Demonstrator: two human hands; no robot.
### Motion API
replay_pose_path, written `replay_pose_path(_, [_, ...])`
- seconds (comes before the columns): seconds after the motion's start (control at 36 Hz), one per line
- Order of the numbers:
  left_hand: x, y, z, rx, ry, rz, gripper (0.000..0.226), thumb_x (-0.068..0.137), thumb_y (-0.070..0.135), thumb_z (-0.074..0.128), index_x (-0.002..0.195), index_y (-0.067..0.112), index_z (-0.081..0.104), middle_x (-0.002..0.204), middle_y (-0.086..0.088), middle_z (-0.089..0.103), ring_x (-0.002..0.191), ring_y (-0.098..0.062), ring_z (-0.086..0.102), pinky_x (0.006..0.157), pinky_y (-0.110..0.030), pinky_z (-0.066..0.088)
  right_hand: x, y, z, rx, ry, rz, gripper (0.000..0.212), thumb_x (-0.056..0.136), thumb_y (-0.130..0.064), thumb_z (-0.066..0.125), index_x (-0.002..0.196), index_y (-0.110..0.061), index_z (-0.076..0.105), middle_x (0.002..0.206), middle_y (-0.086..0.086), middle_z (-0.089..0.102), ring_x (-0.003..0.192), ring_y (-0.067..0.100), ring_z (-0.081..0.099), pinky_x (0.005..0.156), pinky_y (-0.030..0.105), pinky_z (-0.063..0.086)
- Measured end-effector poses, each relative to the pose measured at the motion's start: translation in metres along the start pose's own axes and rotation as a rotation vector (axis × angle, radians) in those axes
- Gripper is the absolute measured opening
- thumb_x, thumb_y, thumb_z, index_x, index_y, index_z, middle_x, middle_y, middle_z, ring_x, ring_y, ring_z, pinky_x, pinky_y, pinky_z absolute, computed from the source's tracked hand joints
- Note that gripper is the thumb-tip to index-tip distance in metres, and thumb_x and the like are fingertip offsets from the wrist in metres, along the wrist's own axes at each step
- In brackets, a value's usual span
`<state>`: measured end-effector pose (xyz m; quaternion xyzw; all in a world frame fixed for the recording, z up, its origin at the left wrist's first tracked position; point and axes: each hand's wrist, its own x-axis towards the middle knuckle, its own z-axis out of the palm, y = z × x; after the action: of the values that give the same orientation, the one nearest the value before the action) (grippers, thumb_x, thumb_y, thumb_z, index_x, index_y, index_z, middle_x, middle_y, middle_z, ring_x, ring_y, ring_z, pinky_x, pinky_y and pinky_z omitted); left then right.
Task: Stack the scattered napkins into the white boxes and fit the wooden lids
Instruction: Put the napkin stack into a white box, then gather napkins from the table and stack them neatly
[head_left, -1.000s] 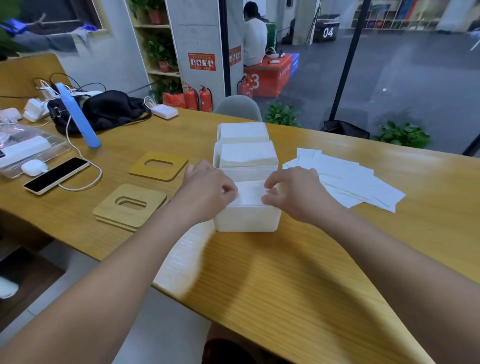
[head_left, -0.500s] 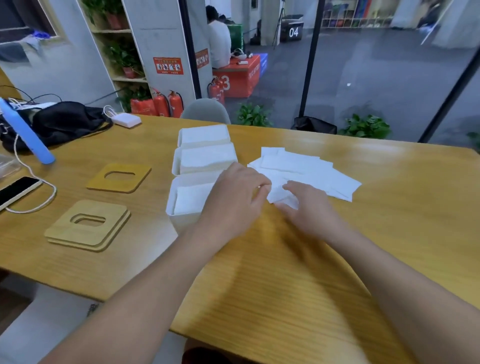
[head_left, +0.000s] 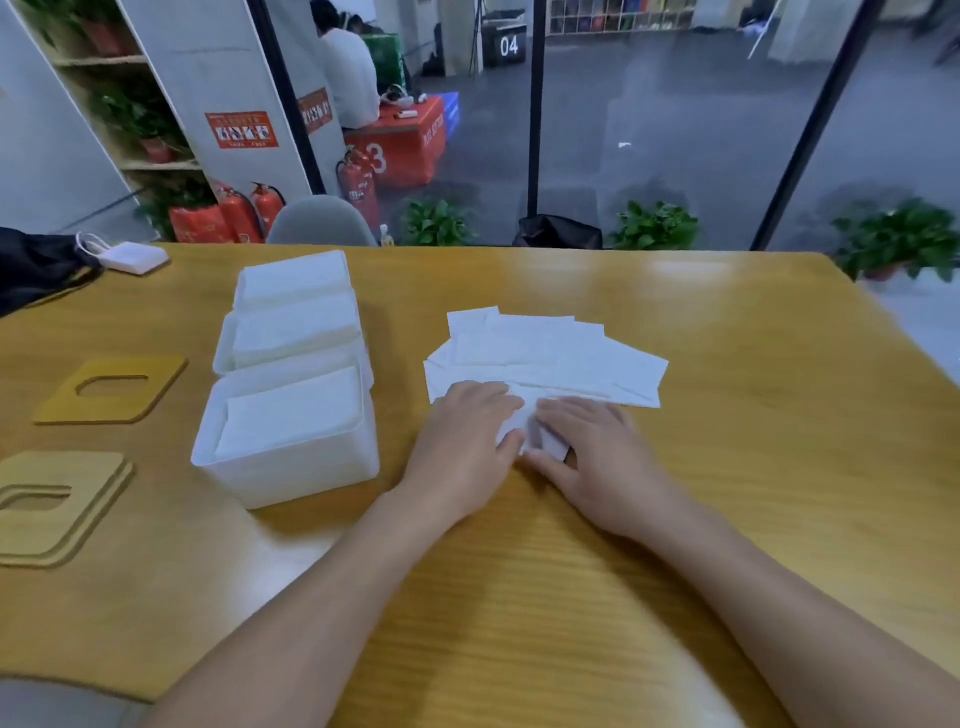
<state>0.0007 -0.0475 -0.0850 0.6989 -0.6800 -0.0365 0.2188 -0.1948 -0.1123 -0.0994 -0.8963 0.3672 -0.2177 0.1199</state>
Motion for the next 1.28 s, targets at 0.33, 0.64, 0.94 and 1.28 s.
replay_pose_path(0.33, [0.04,-0.01,0.013,-0.072,0.083,-0.024,0.023,0.112,0.034,0.051,0.119,0.029,0.073,0.13,0.012,0.065,0.13,-0.015,0.047,0.111,-0.036,0.039,0.012,0.042,-0.005,-0.006,-0.061,0.081,0.065,0.101,-0.066,0.043,0.154,-0.03,0.054,0.17,-0.008,0.039,0.16,0.016,0.027,0.131,0.046,0.013])
replay_pose_path(0.64, [0.125,-0.027,0.006,0.059,-0.132,-0.22,0.049,0.111,0.041,0.05,0.157,0.025,0.044,0.148,-0.001,0.06,0.144,-0.032,0.04,0.112,-0.047,0.032,0.013,0.046,-0.003,0.031,-0.05,0.08,0.058,0.105,-0.064,0.049,0.155,-0.033,0.052,0.17,-0.014,0.039,0.161,0.009,0.024,0.131,0.041,0.013])
replay_pose_path(0.94, [0.136,-0.024,-0.002,0.105,-0.039,-0.205,0.017,0.097,0.051,0.07,0.106,0.037,0.065,0.114,0.008,0.052,0.121,-0.026,0.038,0.099,-0.038,0.026,0.014,0.048,0.0,0.03,-0.049,0.082,0.066,0.1,-0.072,0.041,0.154,-0.035,0.051,0.17,-0.015,0.038,0.161,0.009,0.023,0.132,0.045,0.016])
replay_pose_path(1.28, [0.087,0.008,-0.039,-0.326,0.054,-0.04,0.028,0.096,0.027,0.075,0.114,0.04,0.059,0.097,0.012,0.067,0.084,-0.011,0.064,0.068,-0.044,0.057,0.008,0.033,-0.024,0.366,0.164,0.264,0.065,0.096,-0.061,0.069,0.151,-0.033,0.051,0.151,-0.019,0.055,0.144,0.005,0.042,0.119,0.037,0.036])
